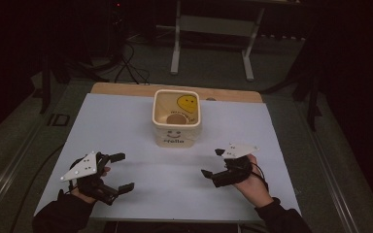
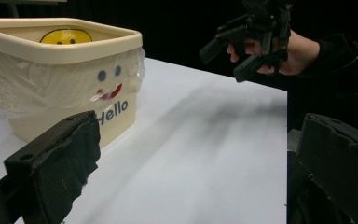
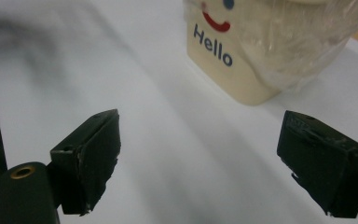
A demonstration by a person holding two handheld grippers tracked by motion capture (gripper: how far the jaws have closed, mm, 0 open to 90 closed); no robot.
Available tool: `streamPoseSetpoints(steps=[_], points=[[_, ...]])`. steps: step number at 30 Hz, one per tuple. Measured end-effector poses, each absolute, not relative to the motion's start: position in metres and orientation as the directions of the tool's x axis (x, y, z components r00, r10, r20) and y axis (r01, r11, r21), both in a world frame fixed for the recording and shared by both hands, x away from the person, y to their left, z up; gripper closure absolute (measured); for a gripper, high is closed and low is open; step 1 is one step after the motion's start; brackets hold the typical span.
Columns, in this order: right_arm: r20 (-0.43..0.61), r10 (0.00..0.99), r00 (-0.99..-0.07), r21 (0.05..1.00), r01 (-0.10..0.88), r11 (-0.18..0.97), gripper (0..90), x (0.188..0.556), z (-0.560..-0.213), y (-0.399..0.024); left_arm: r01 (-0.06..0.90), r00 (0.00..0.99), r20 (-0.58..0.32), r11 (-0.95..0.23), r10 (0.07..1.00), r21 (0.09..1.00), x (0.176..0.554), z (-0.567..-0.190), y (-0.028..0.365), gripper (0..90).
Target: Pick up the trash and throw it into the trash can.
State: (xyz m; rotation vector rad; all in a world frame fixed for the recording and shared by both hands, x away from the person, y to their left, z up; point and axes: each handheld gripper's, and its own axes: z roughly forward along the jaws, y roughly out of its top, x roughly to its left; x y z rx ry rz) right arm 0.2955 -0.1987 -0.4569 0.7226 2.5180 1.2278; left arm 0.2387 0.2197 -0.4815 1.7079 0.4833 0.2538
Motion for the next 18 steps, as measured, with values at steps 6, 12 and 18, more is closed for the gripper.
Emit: streamPoseSetpoints(steps=[6, 12, 18], points=[[-0.005, 0.531, -0.847, 0.790, 0.323, 0.521, 13.2, 0.292, -0.470, -0.200, 0.177, 0.887, -0.099, -0.135, 0.450, 0.975, 0.239, -0.482, 0.219, 0.4], [-0.027, 0.534, -0.845, 0.793, 0.308, 0.526, 13.4, 0.290, -0.477, -0.199, 0.179, 0.888, -0.105, -0.128, 0.448, 0.975, 0.237, -0.482, 0.220, 0.4], [-0.029, 0.543, -0.839, 0.786, 0.316, 0.531, 13.4, 0.291, -0.482, -0.200, 0.182, 0.888, -0.108, -0.126, 0.446, 0.975, 0.237, -0.482, 0.220, 0.4]])
